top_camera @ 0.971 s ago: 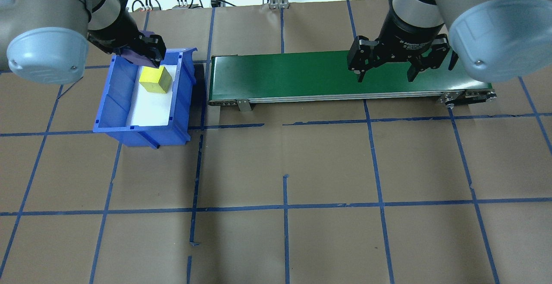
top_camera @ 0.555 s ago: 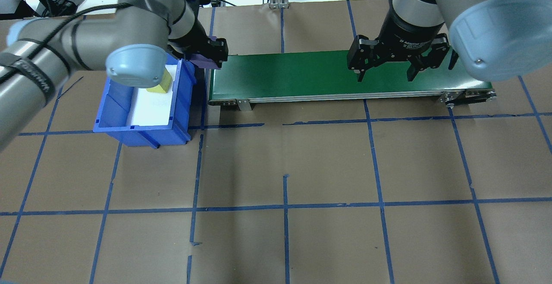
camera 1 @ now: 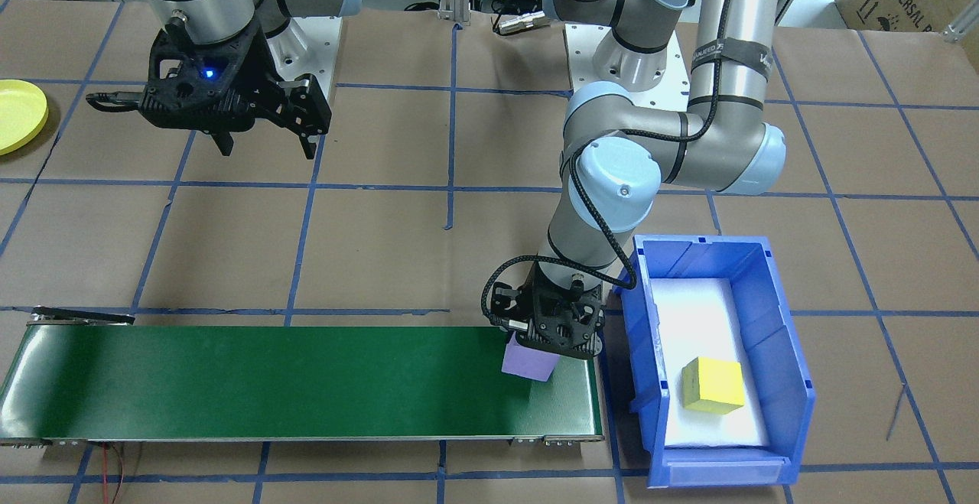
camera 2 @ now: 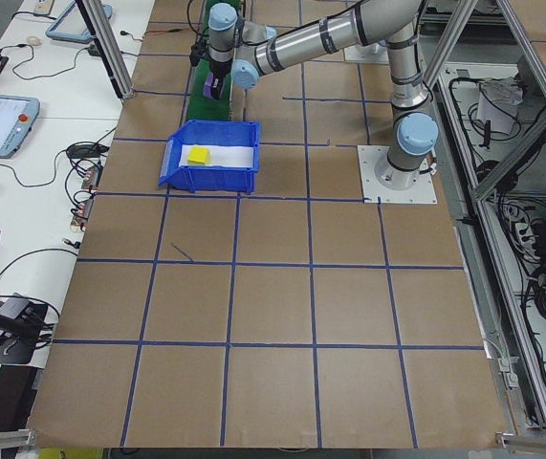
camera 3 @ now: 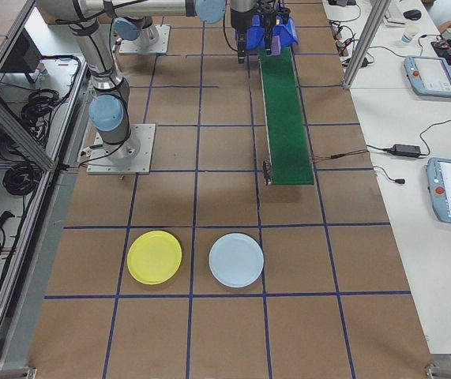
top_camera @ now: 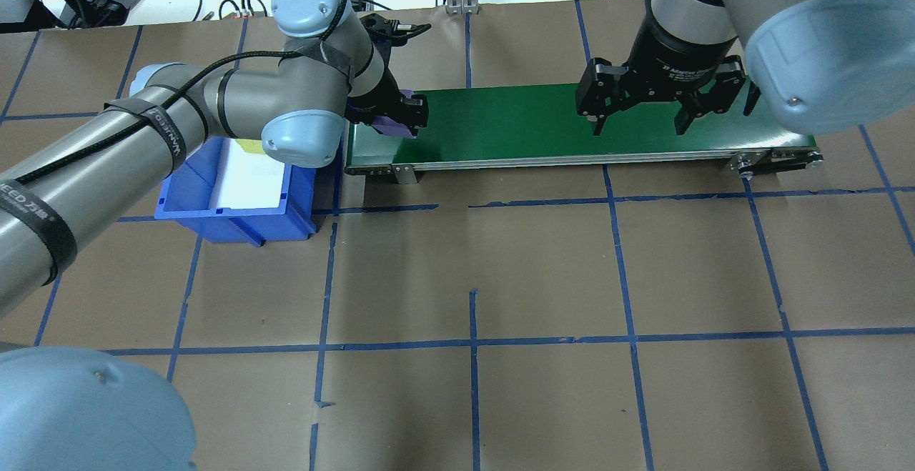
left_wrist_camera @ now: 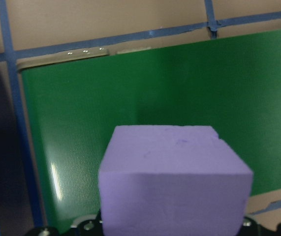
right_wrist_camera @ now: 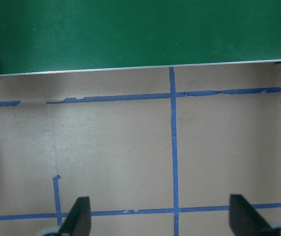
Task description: Move block left to right into plate
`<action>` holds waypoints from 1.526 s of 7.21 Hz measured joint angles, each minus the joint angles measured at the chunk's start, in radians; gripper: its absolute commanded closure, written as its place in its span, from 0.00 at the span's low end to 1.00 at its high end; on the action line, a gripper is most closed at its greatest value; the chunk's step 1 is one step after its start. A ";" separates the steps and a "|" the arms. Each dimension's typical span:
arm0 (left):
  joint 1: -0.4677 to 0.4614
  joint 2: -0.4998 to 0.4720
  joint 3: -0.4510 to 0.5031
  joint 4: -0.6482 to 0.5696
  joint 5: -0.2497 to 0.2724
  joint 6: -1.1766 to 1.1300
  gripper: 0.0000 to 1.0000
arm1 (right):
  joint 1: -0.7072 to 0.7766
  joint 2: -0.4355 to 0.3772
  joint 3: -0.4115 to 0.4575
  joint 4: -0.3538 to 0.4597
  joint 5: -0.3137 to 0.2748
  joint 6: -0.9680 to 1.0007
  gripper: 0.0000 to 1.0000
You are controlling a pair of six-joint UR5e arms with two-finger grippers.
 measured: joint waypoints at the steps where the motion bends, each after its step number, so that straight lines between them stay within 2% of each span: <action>1: 0.000 -0.013 0.005 0.009 0.019 -0.002 0.00 | 0.001 0.000 0.000 0.000 0.000 0.001 0.00; 3: 0.000 -0.014 0.010 0.010 0.069 -0.029 0.00 | 0.002 0.000 0.000 0.000 0.000 0.000 0.00; 6: 0.048 0.084 0.012 -0.023 0.133 -0.025 0.00 | 0.002 -0.001 0.000 0.000 -0.004 0.000 0.00; 8: 0.161 0.122 0.012 -0.053 0.137 0.061 0.00 | 0.003 -0.002 0.001 0.000 -0.006 0.000 0.00; 11: 0.286 0.098 0.013 -0.067 0.132 0.197 0.00 | 0.003 -0.002 0.003 0.000 -0.003 0.000 0.00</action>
